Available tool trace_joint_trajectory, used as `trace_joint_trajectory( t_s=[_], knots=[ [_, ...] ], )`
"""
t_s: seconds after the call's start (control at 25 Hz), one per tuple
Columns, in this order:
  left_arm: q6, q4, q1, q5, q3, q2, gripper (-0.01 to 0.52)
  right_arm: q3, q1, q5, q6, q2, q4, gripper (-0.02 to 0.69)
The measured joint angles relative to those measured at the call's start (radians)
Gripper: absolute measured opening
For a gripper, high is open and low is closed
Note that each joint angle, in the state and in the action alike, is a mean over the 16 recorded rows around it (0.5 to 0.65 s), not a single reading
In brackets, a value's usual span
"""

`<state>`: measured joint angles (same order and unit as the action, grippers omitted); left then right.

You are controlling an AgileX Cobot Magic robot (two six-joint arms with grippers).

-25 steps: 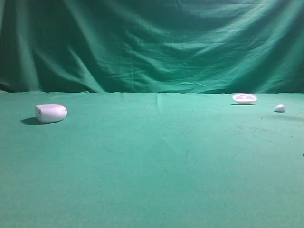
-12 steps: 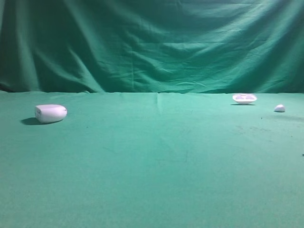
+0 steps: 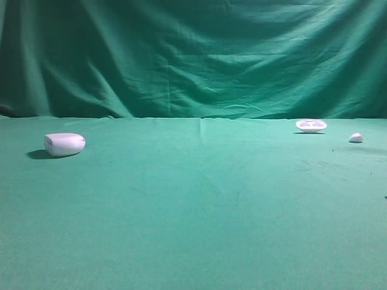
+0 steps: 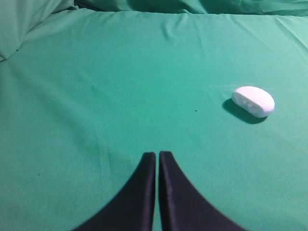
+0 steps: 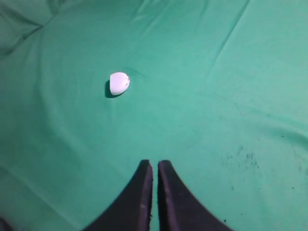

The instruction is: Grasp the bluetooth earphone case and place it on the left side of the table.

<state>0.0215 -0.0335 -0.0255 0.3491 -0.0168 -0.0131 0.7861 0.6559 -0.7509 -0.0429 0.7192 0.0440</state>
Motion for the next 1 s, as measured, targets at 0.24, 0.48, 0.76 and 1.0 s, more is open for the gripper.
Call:
trace_joint_trajectory(
  t_s=[0.24, 0.48, 0.76, 1.0],
  knots=[
    [0.0, 0.0, 0.0, 0.0, 0.0, 0.0, 0.0, -0.042, -0.037, 0.01, 0.069, -0.072, -0.003, 0.0],
    [0.0, 0.0, 0.0, 0.0, 0.0, 0.0, 0.0, -0.164, -0.168, 0.106, 0.12, -0.186, -0.01, 0.0],
    [0.0, 0.0, 0.0, 0.0, 0.0, 0.0, 0.0, -0.433, -0.388, 0.281, 0.127, -0.404, -0.003, 0.0],
    [0.0, 0.0, 0.0, 0.0, 0.0, 0.0, 0.0, -0.66, -0.519, 0.383, 0.128, -0.59, 0.004, 0.0]
  ],
)
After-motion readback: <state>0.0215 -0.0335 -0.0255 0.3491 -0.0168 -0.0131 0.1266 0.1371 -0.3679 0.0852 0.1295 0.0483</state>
